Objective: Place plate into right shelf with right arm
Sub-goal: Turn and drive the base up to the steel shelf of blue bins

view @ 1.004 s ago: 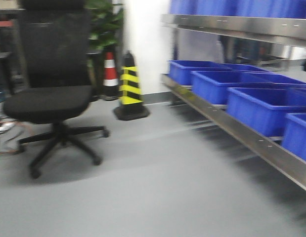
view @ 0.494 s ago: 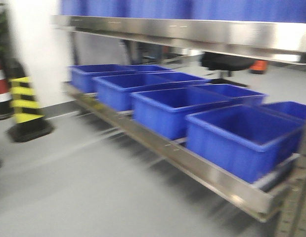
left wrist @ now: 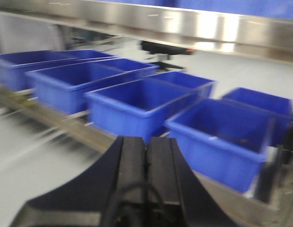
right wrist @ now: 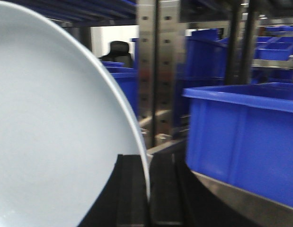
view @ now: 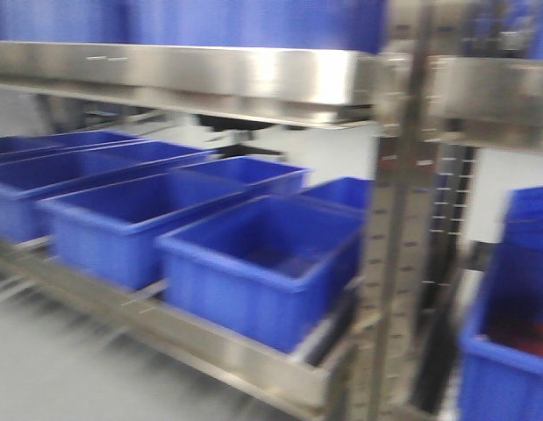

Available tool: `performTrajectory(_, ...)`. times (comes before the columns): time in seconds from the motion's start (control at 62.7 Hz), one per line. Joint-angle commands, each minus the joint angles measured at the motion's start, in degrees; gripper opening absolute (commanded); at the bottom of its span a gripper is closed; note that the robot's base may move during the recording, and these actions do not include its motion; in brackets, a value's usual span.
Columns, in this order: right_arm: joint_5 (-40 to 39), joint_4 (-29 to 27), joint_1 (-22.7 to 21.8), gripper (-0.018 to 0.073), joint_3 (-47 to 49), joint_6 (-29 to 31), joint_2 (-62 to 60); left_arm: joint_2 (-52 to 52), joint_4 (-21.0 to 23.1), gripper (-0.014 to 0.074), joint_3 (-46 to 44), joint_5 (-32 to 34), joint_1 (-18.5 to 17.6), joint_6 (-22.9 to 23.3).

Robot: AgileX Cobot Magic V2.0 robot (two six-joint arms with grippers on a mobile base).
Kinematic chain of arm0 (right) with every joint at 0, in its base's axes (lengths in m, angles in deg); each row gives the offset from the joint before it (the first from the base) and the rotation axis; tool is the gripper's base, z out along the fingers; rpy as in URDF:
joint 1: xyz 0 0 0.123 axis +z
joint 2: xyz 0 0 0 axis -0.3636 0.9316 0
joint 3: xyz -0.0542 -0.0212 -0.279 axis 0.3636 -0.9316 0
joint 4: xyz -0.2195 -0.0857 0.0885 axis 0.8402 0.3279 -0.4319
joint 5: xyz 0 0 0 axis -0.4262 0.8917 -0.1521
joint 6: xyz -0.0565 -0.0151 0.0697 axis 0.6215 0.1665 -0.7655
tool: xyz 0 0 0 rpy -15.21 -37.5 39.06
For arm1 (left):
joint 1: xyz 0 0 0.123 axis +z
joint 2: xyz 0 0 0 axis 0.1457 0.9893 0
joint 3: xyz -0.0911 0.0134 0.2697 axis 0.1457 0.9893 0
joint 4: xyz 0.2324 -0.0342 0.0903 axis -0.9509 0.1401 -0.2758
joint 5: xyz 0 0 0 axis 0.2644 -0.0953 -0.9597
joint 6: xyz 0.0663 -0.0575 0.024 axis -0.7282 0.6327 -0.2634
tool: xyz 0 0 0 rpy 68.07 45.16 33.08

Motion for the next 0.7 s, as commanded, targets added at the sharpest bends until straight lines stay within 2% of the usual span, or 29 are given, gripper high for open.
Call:
performTrajectory(0.0,-5.4,0.2,-0.4,0.0055,1.6,0.4,0.7,-0.6,0.5,-0.0128,0.6,5.2,-0.1,0.4)
performTrajectory(0.685,-5.4,0.2,-0.4,0.0055,1.6,0.4,0.7,-0.6,0.5,-0.0128,0.6,5.2,-0.1,0.4)
